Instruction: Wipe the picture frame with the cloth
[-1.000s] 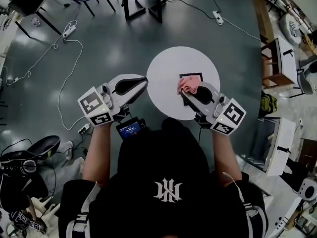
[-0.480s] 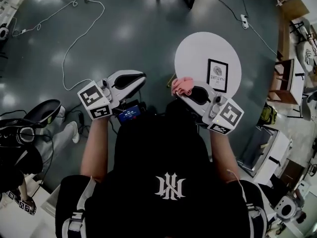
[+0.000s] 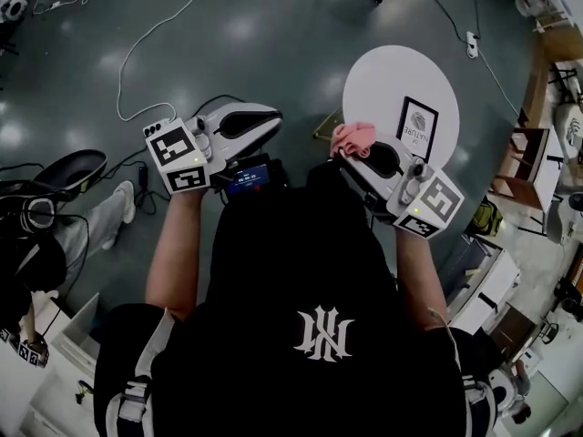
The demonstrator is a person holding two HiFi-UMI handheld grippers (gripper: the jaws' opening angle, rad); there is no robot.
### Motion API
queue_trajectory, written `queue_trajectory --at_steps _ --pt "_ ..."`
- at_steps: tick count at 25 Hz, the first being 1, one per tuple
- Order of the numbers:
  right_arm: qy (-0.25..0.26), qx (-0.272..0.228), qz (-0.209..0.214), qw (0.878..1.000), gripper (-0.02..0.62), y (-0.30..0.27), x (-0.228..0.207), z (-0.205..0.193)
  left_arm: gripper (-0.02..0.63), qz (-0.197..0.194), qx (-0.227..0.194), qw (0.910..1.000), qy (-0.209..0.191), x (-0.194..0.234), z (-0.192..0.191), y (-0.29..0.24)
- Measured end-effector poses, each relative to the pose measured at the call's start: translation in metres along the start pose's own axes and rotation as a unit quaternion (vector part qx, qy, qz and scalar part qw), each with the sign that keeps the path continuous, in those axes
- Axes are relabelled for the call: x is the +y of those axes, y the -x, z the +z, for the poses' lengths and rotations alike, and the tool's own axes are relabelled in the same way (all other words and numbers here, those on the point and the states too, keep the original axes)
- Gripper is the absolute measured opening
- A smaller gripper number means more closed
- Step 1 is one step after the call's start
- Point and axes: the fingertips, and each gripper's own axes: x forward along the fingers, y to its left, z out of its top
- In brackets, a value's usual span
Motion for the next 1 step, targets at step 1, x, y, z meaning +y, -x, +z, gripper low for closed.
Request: queue_trajectory --at_steps 1 --pt "0.002 0.002 0.002 1.000 0.071 -0.0068 0.0031 0.0027 -0.006 0.000 -0.002 1.0000 -0.002 0.0006 0.0055 0.0055"
